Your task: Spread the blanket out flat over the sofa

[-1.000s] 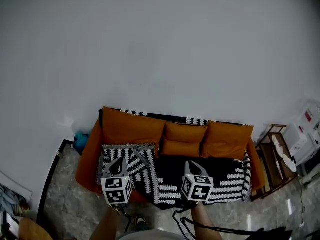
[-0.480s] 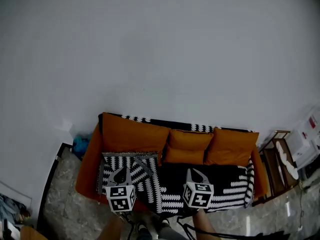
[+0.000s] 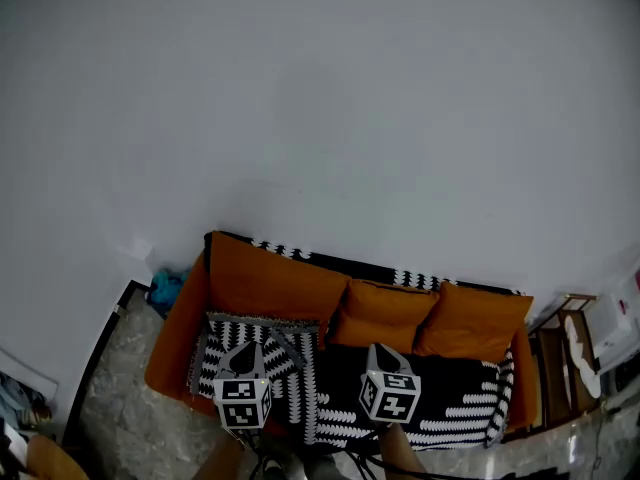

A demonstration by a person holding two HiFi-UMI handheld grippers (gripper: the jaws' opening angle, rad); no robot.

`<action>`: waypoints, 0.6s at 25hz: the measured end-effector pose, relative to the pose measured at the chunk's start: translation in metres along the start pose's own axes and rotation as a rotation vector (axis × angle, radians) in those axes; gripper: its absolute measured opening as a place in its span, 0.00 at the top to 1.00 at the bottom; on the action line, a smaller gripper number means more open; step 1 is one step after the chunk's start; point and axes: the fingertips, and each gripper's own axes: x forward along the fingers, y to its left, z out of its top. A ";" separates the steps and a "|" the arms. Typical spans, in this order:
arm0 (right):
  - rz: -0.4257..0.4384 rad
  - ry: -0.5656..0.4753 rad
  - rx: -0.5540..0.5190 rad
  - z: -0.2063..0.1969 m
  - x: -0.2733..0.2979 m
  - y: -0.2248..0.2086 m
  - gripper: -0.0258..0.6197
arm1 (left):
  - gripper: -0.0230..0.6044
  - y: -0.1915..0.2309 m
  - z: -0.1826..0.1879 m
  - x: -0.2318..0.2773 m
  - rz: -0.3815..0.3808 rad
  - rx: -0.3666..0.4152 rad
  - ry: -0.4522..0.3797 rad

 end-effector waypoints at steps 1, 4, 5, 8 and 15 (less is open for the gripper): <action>0.002 0.002 0.000 0.001 0.004 -0.003 0.95 | 0.96 -0.001 0.002 0.005 0.003 -0.002 -0.001; 0.001 0.014 0.002 0.000 0.013 -0.013 0.95 | 0.96 -0.006 0.005 0.018 0.003 -0.003 0.004; -0.002 0.019 0.004 -0.002 0.016 -0.016 0.95 | 0.96 -0.008 0.004 0.023 0.001 0.001 0.010; -0.020 0.037 0.018 -0.009 0.022 -0.032 0.95 | 0.96 -0.017 0.000 0.039 -0.011 0.006 0.029; -0.066 0.103 0.053 -0.038 0.038 -0.070 0.95 | 0.96 -0.043 -0.023 0.083 -0.050 0.021 0.096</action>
